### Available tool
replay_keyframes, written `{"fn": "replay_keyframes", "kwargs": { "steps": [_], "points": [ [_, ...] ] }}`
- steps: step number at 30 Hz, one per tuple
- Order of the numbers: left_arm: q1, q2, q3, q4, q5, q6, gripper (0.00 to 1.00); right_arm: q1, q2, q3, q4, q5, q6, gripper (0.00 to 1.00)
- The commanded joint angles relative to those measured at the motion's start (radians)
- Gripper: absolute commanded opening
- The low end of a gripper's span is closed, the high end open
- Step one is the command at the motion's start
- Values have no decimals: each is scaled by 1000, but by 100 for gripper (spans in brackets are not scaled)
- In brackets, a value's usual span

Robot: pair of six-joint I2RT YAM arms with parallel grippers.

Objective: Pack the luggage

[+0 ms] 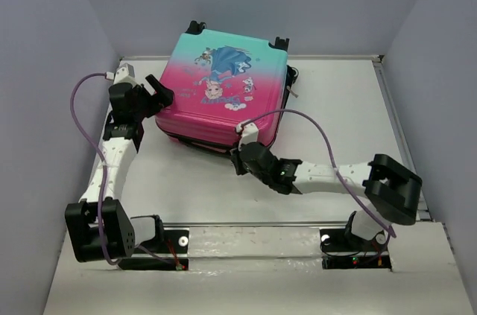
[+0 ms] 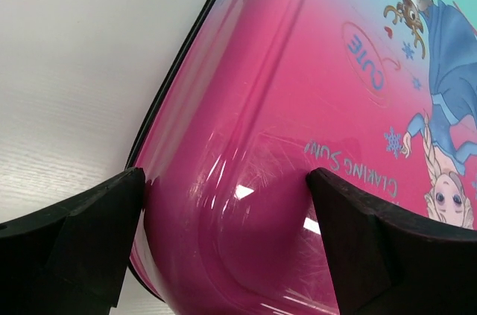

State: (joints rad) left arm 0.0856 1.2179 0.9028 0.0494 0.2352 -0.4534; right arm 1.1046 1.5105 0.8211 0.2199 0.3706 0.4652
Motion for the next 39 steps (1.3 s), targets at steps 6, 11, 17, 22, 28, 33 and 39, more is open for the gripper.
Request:
{"fn": "replay_keyframes", "kwargs": {
  "steps": [6,11,17,22,28,33,39],
  "points": [
    [-162,-56,-36,-20,314,-27,97,129,381,530,55,-90,-203,7],
    [-159,-142,11,-155,348,44,98,129,519,696,139,-157,-281,7],
    [-141,-227,56,-279,251,108,99,129,669,780,364,-257,-250,7],
    [-133,-232,10,-203,399,29,99,129,538,549,527,-288,-209,7],
    [-136,-271,-48,-172,406,33,99,129,200,187,344,-326,-185,48],
    [-141,-278,-100,-143,316,42,99,129,-33,185,-196,-213,-163,92],
    [-173,-276,-104,-154,185,64,99,-125,-354,159,-356,-145,-132,100]
  ]
}}
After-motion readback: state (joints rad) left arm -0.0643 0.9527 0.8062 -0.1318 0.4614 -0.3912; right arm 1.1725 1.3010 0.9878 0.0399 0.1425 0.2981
